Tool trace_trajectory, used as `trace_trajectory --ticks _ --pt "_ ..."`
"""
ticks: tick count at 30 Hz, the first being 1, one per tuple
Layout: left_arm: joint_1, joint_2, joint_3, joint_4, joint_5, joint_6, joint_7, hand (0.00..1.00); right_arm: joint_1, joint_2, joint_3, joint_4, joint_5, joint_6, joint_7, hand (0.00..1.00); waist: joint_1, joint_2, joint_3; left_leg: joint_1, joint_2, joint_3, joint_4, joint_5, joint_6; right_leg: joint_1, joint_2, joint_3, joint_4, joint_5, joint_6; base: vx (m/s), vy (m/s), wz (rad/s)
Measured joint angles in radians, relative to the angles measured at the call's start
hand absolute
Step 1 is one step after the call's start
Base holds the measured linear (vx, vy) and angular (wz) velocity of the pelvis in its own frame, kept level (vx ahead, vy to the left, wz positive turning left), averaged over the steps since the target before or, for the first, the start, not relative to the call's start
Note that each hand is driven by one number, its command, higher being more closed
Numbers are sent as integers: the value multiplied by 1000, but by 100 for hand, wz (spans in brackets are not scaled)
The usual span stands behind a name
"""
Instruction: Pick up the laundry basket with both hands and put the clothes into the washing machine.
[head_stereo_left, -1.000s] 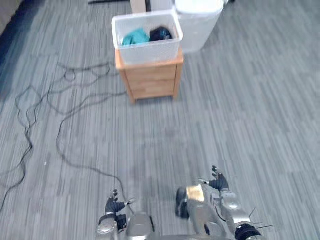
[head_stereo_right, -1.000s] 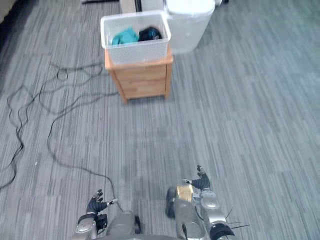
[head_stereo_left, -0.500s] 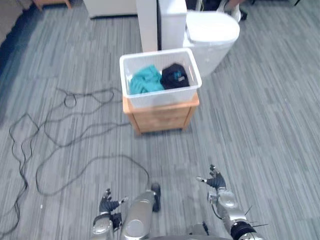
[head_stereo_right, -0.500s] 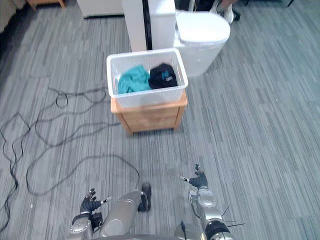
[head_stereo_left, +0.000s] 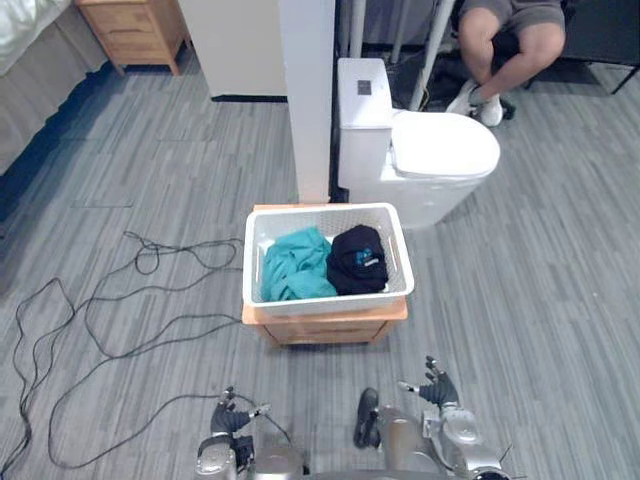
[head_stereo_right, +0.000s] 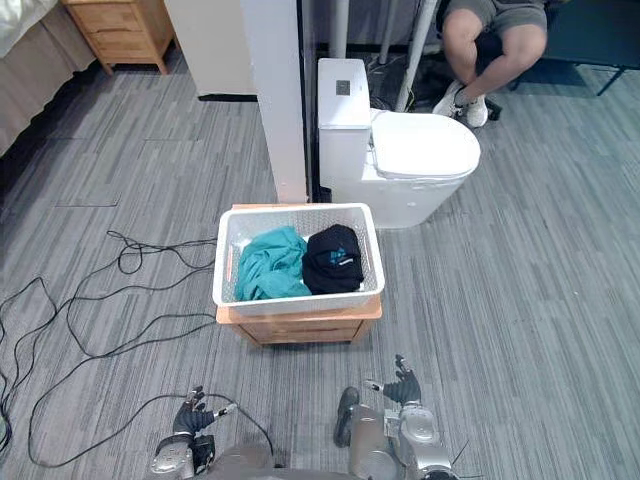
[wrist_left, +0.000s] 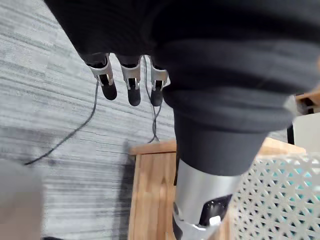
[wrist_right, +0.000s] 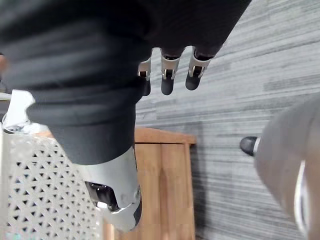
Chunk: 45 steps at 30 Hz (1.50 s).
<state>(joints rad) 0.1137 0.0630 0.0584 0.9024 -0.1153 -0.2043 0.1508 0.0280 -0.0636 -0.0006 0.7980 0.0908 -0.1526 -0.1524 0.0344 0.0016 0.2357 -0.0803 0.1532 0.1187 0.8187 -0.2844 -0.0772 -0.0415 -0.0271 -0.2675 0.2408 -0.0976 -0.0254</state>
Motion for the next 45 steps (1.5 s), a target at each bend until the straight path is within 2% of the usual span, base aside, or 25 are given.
trace_trajectory --ticks 2,4,5,8,10,14,21,25,28,31,33,37,39,41,45 --pt "-3 -3 -3 -5 0 -1 0 0 -3 -4 -28 2 7 -2 -3 0 8 0 -1 -24 7 -2 -131 -9 8 32 -4 26 -31 4 6 275 12 -40" --pt "-1 -1 -8 -6 -1 0 2 0 -3 -11 -44 13 13 -1 -14 0 8 10 -7 -30 3 -40 -360 14 -14 46 -9 40 -54 10 19 218 104 -38" --pt "3 -7 -12 -4 -1 1 2 0 -1 -33 -43 13 11 0 -22 0 4 37 -19 -31 10 -65 -510 149 -25 50 9 49 -66 4 51 162 120 -29" --pt "-4 14 -21 11 -11 2 2 0 28 -21 -57 28 -27 5 -29 0 4 0 -29 17 -39 -58 -581 161 -1 74 -39 61 -99 5 86 138 127 -1" --pt "-2 23 -19 10 -25 2 3 0 33 -22 -78 28 -47 5 -46 0 6 -10 -36 45 -69 -47 -640 185 14 74 -59 68 -109 6 98 109 106 2" --pt "27 52 -4 -49 -71 1 5 0 20 -29 -110 -10 -67 6 -65 0 3 -11 -38 81 -102 -32 -710 205 29 88 -80 80 -146 16 117 87 72 -6" --pt "65 66 71 -274 -148 -11 13 0 22 -47 -103 -222 -95 6 -66 0 4 -16 -58 129 -107 -6 -765 209 32 111 -77 103 -179 21 122 45 7 -10" --pt "50 66 63 -311 -158 -21 31 0 4 -58 -86 -230 -111 6 -67 0 1 -19 -72 144 -110 -3 -786 213 33 129 -75 106 -210 34 122 31 7 -5" --pt "7 67 28 -310 -157 -21 50 0 -39 -75 -19 -218 -112 9 -67 0 -2 -20 -73 148 -112 2 -811 229 37 127 -73 110 -227 51 118 -4 7 -3" --pt "-75 68 -36 -239 -151 -18 65 0 -150 -74 46 -141 -115 11 -67 0 1 -23 -69 143 -116 8 -847 257 43 111 -73 115 -247 75 115 -56 10 -7" --pt "-138 67 -60 -186 -148 -17 72 0 -231 -68 69 -100 -114 12 -70 0 7 -29 -40 133 -118 21 -850 266 46 89 -74 132 -242 83 115 -130 19 -16" --pt "-370 99 -67 -94 -148 -10 114 0 -507 -73 78 19 -102 14 -102 0 9 -47 108 -47 -112 20 -726 269 49 -86 -84 152 -129 87 115 -230 12 -3" --pt "-465 132 -66 -52 -149 -8 130 0 -626 -90 75 57 -96 22 -122 0 9 -46 173 -115 -105 24 -682 269 49 -154 -83 162 -92 95 111 -218 4 -7" --pt "-542 161 -66 -23 -148 -13 141 0 -742 -125 73 131 -79 30 -133 0 12 -44 190 -190 -100 25 -665 274 52 -231 -80 168 -74 107 111 -168 -8 -5" --pt "-656 168 -75 48 -148 -22 155 0 -855 -148 74 260 -68 47 -136 0 34 -28 200 -230 -96 34 -664 289 54 -282 -77 181 -61 116 107 -68 -7 -9"
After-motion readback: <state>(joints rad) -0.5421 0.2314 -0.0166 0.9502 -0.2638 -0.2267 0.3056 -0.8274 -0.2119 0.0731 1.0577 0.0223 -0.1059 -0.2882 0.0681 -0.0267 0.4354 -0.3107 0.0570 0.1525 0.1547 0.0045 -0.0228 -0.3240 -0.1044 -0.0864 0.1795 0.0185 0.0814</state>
